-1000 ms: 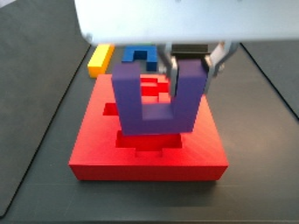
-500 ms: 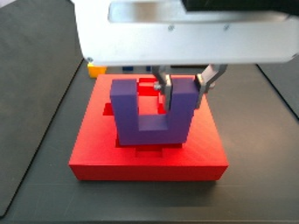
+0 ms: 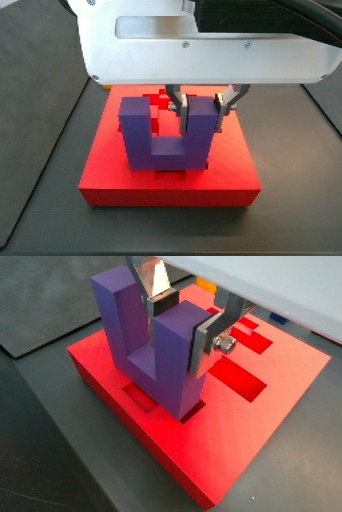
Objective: Pick up the purple object. Move up. Move to above the board. Insert the purple object.
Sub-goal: Insert the purple object.
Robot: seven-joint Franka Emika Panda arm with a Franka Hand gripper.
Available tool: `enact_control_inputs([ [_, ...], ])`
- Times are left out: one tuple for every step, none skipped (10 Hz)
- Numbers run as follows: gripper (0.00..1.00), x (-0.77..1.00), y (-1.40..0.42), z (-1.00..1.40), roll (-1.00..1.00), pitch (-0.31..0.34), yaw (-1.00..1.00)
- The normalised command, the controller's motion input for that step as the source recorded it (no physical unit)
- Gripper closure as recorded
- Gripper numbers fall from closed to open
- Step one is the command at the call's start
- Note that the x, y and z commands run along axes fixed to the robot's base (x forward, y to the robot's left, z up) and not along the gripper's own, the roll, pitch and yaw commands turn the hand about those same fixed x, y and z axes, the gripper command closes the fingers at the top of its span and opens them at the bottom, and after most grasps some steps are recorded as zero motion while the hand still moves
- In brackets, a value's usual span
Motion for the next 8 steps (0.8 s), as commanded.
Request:
enact_control_inputs([
  [1.0,-0.01,0.0,-0.08,0.02,0.011,-0.01],
  [1.0,0.0,0.0,-0.04,0.0,0.011,0.0],
  [1.0,0.07,0.03,-0.06,0.01,0.029,0.0],
  [1.0,0.05,0.04,-0.05,0.01,0.036,0.0],
  [1.0,0.02,0.01,-0.03,0.0,0.031,-0.06],
  [1.0,0.02,0.06,0.0,0.0,0.033,-0.11],
  [1.0,0.0,0.0,-0.05,0.0,0.05,-0.09],
  [1.0,0.04,0.0,-0.12,0.01,0.006,-0.09],
])
